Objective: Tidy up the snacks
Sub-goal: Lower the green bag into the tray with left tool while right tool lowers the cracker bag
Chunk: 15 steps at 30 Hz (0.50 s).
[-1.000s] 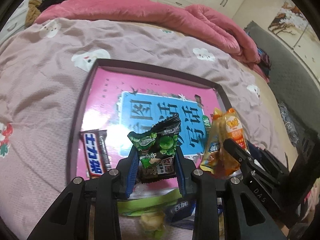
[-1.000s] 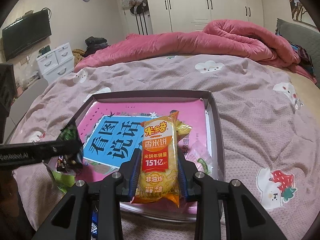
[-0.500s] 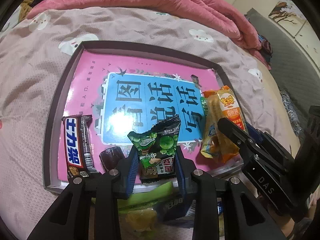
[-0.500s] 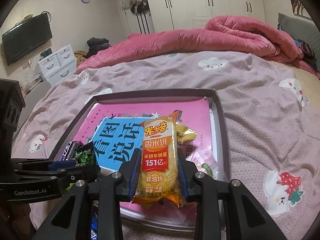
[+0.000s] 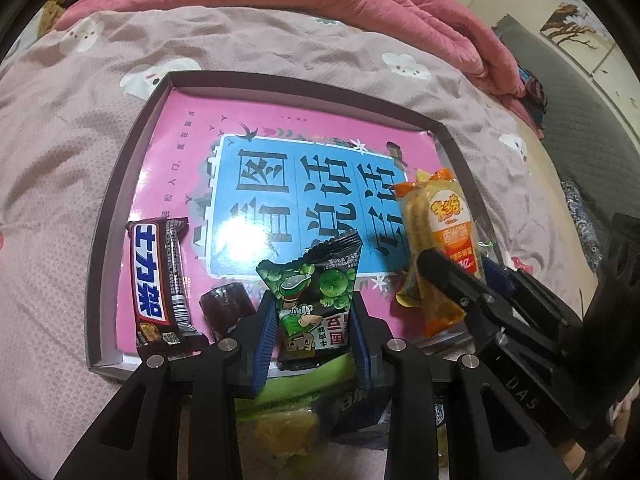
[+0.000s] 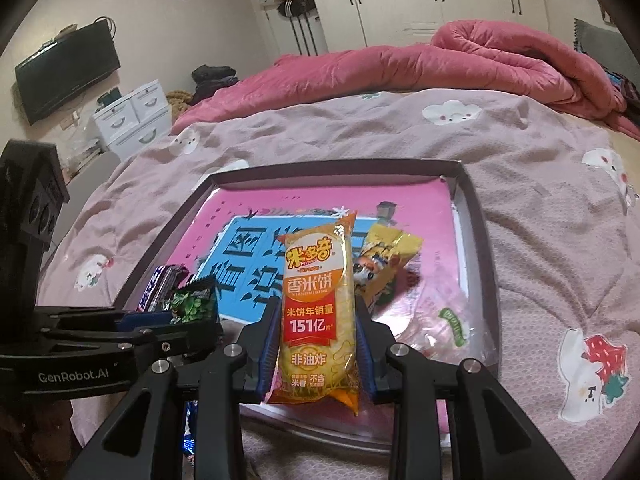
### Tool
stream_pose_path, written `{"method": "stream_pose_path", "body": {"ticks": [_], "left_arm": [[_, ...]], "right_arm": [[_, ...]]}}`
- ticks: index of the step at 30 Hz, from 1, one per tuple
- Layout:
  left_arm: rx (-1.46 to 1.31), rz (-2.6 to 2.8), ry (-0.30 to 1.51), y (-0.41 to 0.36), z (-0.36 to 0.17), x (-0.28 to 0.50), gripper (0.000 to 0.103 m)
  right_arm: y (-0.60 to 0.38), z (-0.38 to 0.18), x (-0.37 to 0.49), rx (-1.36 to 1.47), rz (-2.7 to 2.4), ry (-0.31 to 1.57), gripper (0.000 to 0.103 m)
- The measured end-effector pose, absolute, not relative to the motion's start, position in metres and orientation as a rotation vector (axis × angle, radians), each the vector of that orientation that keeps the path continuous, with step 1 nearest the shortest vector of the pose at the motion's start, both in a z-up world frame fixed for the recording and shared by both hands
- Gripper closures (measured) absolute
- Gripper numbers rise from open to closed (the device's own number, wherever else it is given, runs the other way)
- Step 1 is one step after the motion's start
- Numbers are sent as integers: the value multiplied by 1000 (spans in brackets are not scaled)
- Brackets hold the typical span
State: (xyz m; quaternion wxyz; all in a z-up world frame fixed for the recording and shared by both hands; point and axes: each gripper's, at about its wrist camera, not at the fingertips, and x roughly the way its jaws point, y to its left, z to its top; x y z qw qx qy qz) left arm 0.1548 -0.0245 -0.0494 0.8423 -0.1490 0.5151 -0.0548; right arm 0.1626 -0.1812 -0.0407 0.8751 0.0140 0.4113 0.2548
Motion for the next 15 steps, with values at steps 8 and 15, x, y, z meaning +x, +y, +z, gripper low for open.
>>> {"method": "stream_pose_path", "body": {"ticks": [8, 15], "left_arm": [[-310, -119, 1095, -26, -50, 155, 68], [-307, -120, 1095, -26, -50, 156, 68]], "right_arm": [[-178, -44, 158, 11, 542, 880, 69], [-183, -45, 155, 18, 536, 911, 69]]}}
